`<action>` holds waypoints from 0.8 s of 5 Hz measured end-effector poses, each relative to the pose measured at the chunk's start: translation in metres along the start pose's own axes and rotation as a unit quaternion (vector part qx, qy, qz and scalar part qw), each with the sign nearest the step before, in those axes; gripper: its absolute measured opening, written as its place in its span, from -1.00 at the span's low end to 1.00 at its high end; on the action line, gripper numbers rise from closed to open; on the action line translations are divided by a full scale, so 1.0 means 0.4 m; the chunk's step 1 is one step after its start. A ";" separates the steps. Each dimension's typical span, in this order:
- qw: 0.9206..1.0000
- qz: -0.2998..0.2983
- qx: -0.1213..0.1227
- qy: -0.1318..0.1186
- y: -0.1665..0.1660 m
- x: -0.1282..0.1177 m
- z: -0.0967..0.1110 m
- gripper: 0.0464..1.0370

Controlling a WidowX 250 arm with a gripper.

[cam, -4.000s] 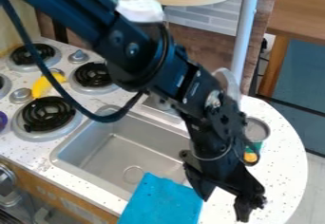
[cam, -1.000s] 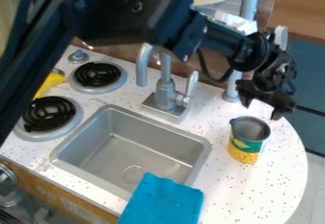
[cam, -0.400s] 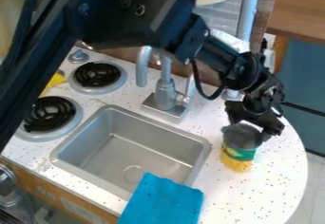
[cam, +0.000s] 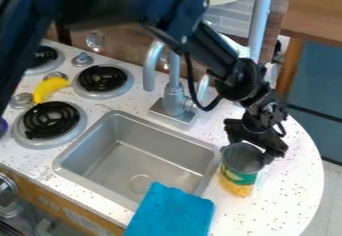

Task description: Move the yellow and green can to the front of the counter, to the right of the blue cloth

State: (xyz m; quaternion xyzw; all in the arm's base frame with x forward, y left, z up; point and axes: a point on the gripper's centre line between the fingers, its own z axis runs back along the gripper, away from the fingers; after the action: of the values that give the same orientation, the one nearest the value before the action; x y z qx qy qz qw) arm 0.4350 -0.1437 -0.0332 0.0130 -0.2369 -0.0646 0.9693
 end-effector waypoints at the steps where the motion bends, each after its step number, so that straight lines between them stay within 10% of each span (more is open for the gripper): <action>1: 1.000 -0.012 -0.015 0.001 -0.032 -0.039 0.019 0.93; 4: 0.999 -0.028 -0.045 0.009 -0.092 -0.086 0.038 0.93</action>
State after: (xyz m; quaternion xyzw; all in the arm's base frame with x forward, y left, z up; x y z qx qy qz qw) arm 0.3932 -0.1757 -0.0376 -0.0238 -0.2245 -0.1023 0.9688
